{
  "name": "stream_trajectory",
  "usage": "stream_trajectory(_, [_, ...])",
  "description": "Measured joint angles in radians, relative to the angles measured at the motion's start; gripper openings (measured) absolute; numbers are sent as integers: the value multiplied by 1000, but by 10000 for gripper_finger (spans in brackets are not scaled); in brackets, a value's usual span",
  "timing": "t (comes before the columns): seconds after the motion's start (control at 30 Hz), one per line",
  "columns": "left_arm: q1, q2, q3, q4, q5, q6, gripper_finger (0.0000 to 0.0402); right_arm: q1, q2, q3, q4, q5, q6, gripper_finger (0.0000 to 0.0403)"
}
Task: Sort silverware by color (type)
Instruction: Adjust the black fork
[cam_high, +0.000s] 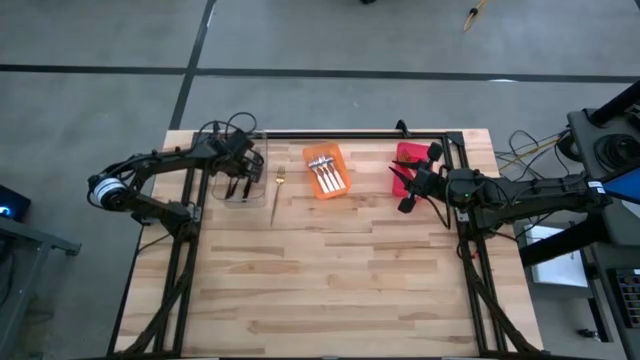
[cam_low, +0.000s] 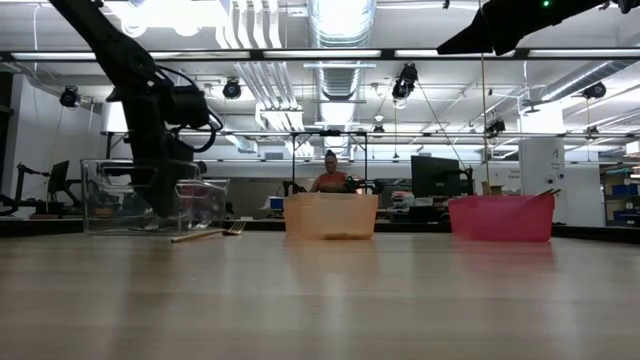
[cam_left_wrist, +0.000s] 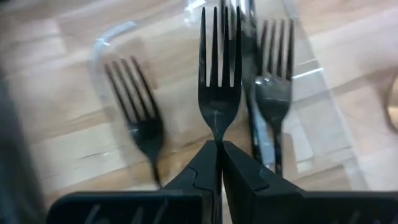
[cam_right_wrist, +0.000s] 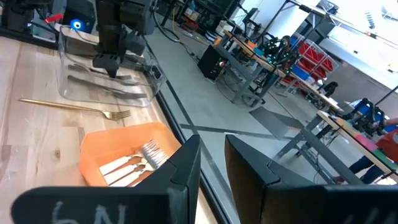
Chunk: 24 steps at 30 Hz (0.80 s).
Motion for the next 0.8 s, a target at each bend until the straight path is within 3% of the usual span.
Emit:
stream_trajectory(0.17, [0, 0, 13, -28, -49, -35, 2, 0, 0, 0, 0, 0, 0, 66])
stream_trajectory(0.37, [-9, -1, 13, -25, -54, -131, 1, 0, 0, 0, 0, 0, 0, 66])
stream_trajectory(0.8, [-15, -1, 10, -26, -57, -192, 5, 0, 0, 0, -10, 0, 0, 66])
